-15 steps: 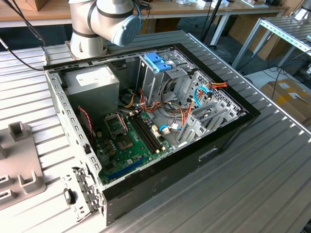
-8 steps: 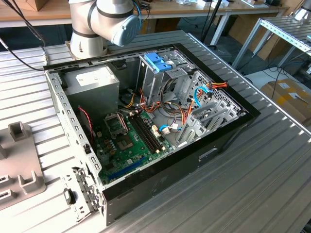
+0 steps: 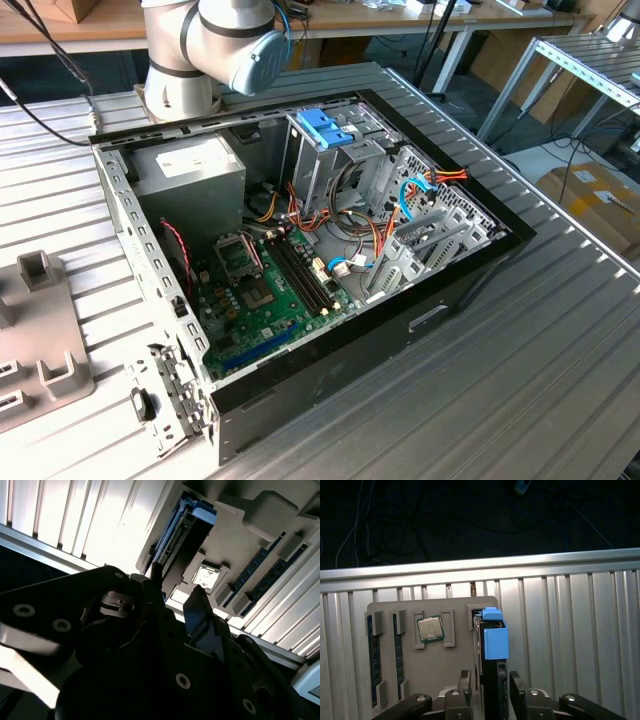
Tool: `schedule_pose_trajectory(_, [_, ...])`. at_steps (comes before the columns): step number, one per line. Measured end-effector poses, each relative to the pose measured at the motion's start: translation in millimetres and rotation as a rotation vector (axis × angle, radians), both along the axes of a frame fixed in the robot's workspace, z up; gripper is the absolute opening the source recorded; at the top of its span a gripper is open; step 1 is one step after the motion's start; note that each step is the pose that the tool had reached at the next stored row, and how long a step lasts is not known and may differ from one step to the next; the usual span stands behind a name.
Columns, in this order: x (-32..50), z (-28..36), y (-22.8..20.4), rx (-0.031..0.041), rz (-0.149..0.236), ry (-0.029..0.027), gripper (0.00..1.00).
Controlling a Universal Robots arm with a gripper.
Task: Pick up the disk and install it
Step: 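Pick up the disk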
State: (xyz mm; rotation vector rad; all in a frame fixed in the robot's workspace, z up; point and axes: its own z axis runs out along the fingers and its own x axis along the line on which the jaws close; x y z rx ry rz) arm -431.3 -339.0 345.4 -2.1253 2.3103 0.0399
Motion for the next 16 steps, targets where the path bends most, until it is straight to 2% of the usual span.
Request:
schedule_pose_trajectory(1, [0.0, 0.0, 0.0, 0.0000, 0.000, -0.0001, 0.47])
schedule_pose_trajectory(2, [0.0, 0.0, 0.0, 0.0000, 0.000, 0.0000, 0.60])
schedule_pose_trajectory(3, [0.0, 0.0, 0.0, 0.0000, 0.000, 0.0000, 0.60])
schedule_pose_trajectory(4, [0.0, -0.1, 0.0, 0.0000, 0.000, -0.0001, 0.66])
schedule_pose_trajectory(16, [0.0, -0.4, 0.0, 0.0000, 0.000, -0.0001, 0.66])
